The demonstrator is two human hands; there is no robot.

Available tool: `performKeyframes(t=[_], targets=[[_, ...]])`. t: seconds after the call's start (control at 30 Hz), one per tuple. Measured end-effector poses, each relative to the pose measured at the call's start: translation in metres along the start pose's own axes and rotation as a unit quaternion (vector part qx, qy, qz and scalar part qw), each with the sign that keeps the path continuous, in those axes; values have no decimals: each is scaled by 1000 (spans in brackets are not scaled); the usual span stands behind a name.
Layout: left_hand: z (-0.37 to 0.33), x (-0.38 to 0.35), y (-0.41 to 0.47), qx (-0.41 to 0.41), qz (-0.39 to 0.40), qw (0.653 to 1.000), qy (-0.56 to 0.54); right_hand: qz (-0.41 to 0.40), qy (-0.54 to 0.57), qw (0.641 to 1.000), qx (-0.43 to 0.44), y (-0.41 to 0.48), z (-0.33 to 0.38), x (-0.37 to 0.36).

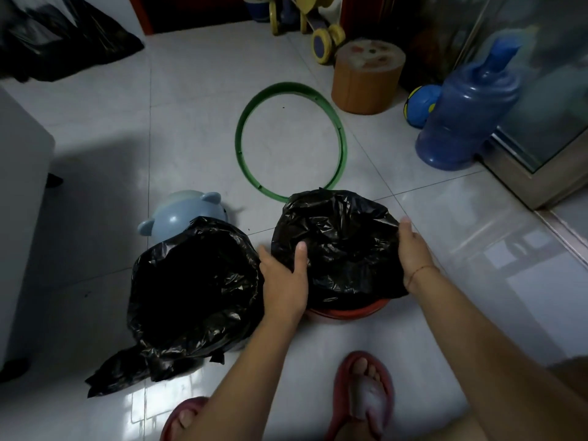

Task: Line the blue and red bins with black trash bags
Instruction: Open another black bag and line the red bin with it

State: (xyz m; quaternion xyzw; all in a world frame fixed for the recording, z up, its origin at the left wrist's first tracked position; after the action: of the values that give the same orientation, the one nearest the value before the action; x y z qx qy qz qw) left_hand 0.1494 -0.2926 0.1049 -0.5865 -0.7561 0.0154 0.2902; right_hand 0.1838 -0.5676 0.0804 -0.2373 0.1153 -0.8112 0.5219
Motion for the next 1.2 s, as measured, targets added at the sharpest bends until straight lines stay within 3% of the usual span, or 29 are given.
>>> performKeyframes(t=[0.2,0.27,0.33,0.4,0.47,0.57,0.63,0.73,0.93,1.03,1.13,1.2], targets=[[9,-4,-7,-51,37,994,-87,34,182,982,-28,-17,-17,2],[6,5,-13,-88,7,994,-57,19,99,995,13,-16,-12,10],[0,17,-21,-131,-47,990,6,-58,-67,990,114,-22,10,30],[-16,23,-28,-210,-78,970,98,-104,-160,949,250,-43,47,36],[-34,16,-27,-280,-70,936,203,-46,-212,913,345,-61,76,20],[-49,0,-11,-294,-15,909,296,112,-340,889,287,-55,69,-12],[-51,-9,-2,-277,17,903,329,152,-385,883,221,-48,52,-12],[-53,-12,-3,-275,34,900,336,126,-342,907,211,-53,45,3],[-41,2,-62,-356,3,896,266,108,-292,915,255,-86,25,6],[-10,4,-79,-336,6,906,256,52,-309,911,267,-96,13,14],[12,2,-81,-296,12,922,249,-27,-306,923,231,-97,0,27],[18,2,-82,-281,13,932,230,-16,-254,952,168,-93,-17,26]])
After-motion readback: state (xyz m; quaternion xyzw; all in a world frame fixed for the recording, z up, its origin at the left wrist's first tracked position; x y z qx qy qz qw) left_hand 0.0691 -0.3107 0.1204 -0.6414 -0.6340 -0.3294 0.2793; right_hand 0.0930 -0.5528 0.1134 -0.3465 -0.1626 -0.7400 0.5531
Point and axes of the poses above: each hand's wrist, its own y-axis towards the middle knuckle, its own x-axis out of the back of the hand, z = x × y, the point moved 9 cm from there along y, towards the middle knuckle, and after that the axes turned 3 degrees about x, right-handed, at the moved point
